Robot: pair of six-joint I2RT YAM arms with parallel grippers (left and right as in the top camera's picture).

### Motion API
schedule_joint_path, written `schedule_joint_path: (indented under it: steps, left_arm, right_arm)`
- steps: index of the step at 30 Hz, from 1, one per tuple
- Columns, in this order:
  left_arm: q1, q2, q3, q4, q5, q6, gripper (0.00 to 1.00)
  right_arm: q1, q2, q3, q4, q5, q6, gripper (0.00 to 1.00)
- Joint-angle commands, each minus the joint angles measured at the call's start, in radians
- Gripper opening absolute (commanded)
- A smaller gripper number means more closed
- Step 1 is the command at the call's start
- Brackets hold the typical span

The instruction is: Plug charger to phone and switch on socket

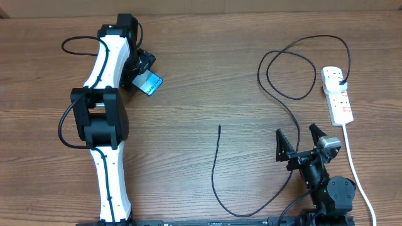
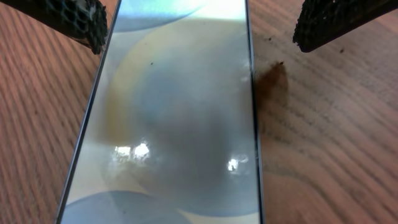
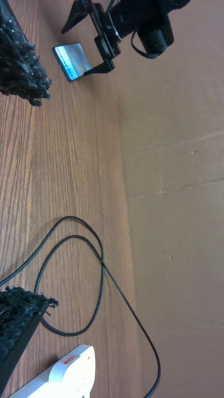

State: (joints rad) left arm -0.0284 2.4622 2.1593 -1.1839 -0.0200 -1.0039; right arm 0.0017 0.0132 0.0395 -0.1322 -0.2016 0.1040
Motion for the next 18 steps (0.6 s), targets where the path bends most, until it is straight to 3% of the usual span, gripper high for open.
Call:
schedule_joint_path:
  steps: [1, 18]
  left_arm:
    - [0.005, 0.020, -0.004, 0.008, -0.020, -0.021, 1.00]
    - [0.005, 0.020, -0.031, 0.031, -0.030, -0.024, 1.00]
  right_arm:
    - [0.003, -0.005, -0.005, 0.003, 0.010, -0.003, 1.00]
    - [0.003, -0.005, -0.005, 0.003, 0.010, -0.003, 1.00]
